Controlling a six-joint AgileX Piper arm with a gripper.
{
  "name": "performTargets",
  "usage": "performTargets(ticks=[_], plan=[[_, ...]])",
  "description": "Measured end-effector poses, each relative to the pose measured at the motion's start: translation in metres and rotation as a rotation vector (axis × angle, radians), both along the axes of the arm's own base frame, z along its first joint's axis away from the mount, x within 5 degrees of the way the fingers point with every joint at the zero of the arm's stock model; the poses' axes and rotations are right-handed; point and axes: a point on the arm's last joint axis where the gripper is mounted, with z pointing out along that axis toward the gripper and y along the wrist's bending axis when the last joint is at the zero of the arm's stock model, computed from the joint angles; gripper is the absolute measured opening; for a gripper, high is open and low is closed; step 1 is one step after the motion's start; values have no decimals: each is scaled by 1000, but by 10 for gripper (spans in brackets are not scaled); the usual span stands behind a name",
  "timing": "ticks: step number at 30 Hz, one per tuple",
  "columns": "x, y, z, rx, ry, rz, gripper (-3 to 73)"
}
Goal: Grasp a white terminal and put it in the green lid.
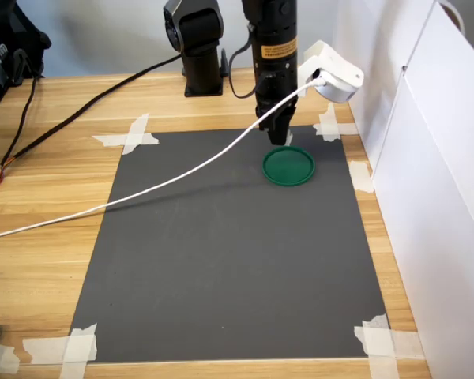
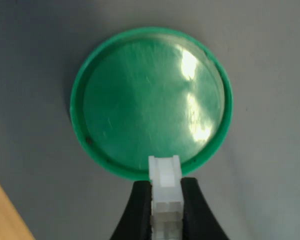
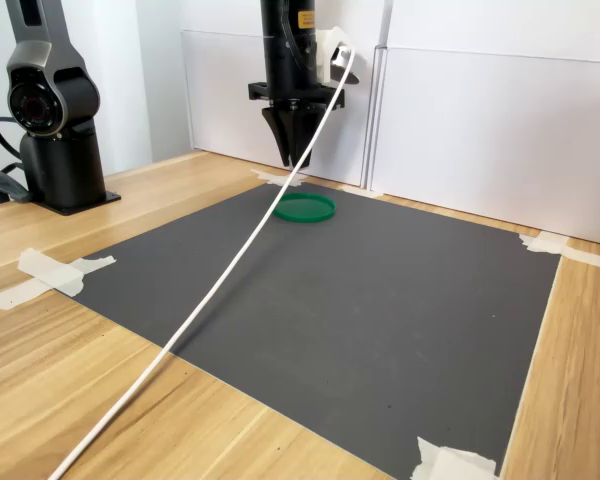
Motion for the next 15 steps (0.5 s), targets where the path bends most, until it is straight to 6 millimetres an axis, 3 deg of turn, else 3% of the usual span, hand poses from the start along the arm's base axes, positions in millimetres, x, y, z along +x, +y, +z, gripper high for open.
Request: performTargets(ticks=[7,15], plan=[[4,4,1,47,-48,-3,83],[9,9,-19,28,19,-14,83]])
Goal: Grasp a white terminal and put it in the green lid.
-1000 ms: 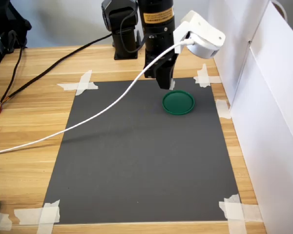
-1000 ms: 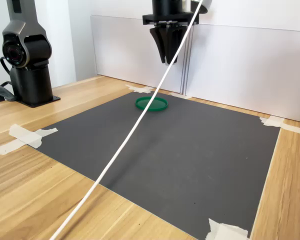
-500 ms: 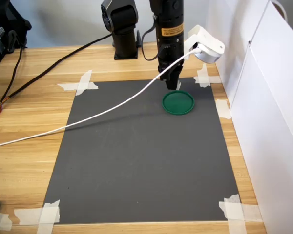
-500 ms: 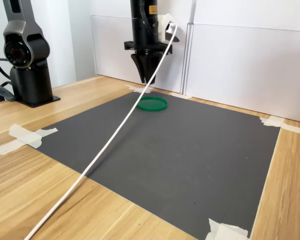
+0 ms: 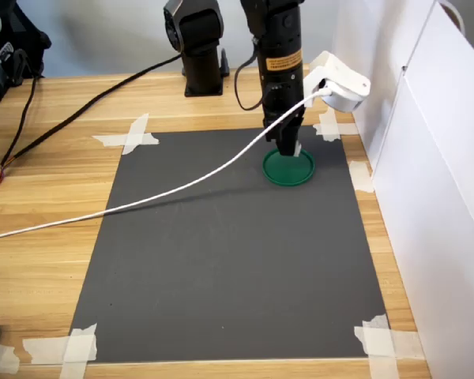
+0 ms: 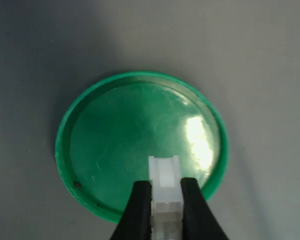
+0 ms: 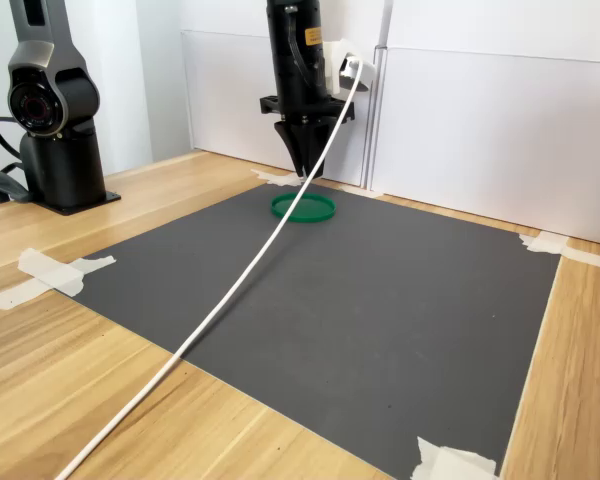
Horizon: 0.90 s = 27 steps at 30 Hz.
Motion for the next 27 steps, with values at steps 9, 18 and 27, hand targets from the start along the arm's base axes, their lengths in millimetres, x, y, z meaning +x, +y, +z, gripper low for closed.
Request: performTargets(ticks=[9,18,27], plan=[[2,2,-10,-19,28,9,83],[-3,9,-23,-58,60,60,83],[-1,3,-27,-127,30,64,156]])
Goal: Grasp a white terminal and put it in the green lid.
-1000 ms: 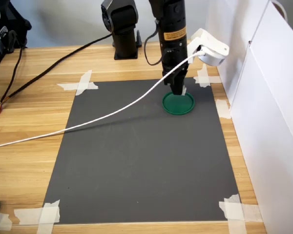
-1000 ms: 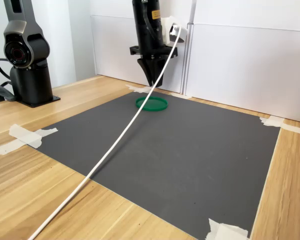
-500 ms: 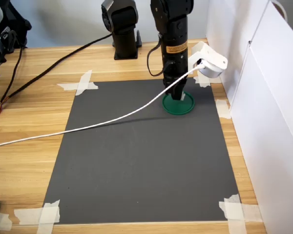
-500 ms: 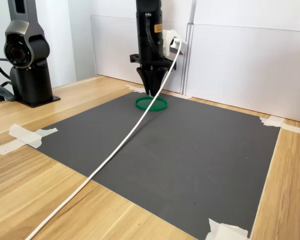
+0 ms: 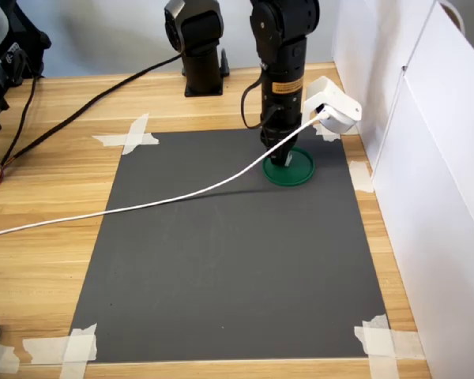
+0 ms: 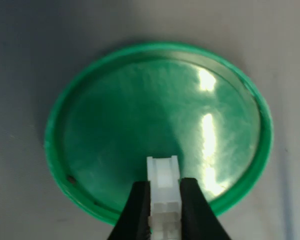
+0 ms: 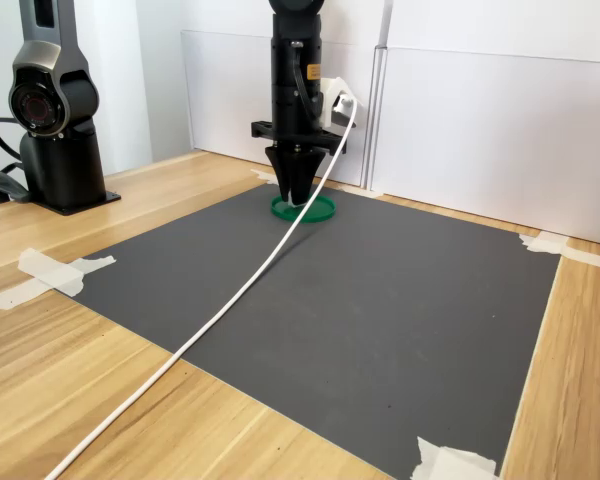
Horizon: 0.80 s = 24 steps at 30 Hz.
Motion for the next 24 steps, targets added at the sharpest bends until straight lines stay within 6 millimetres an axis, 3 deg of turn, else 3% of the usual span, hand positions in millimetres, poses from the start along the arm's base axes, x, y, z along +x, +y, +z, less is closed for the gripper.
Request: performTargets(ticks=[6,10,19,22,24], plan=[[0,0,0,7,-4,-8,425],[-2,1,8,44,-18,-24,539],[-18,-9,80,265,-263,-85,559],[-26,-14,101,328,-320,-120,523],[-30,-19,122,393,-365,-171,461]])
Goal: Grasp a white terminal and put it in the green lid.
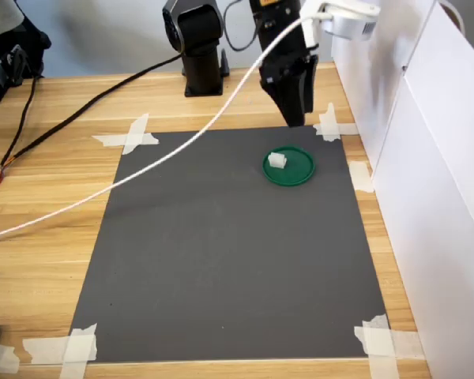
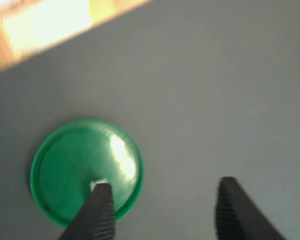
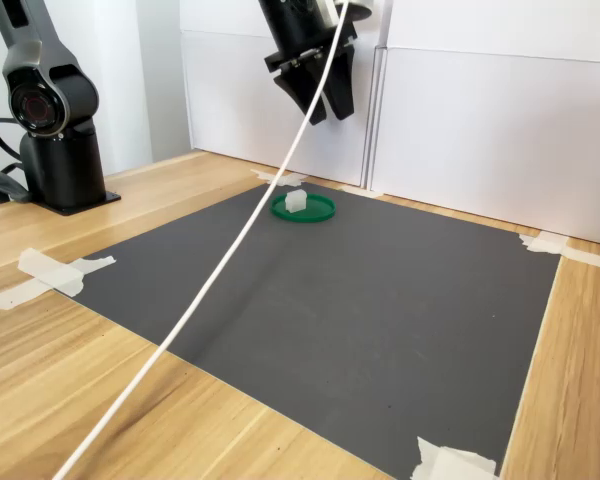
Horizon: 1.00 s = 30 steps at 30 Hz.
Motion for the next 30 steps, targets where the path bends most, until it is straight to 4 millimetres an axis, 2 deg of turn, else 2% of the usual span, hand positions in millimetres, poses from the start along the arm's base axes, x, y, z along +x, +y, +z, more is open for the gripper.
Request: performTargets(ticks=[5,7,9,12,16,19,21,25,30], plan=[[0,-26,56,203,-95,-160,219],[0,-42,78,265,-158,-225,104],[-2,-58,96,331,-229,-298,25],[-10,-81,113,458,-298,-440,-11],[-36,-107,124,657,-320,-644,-18],[-69,-123,122,790,-343,-768,-20],[-88,-130,113,841,-357,-825,-20],[-118,-138,79,848,-388,-902,-20],[-138,-141,31,839,-401,-943,-21]])
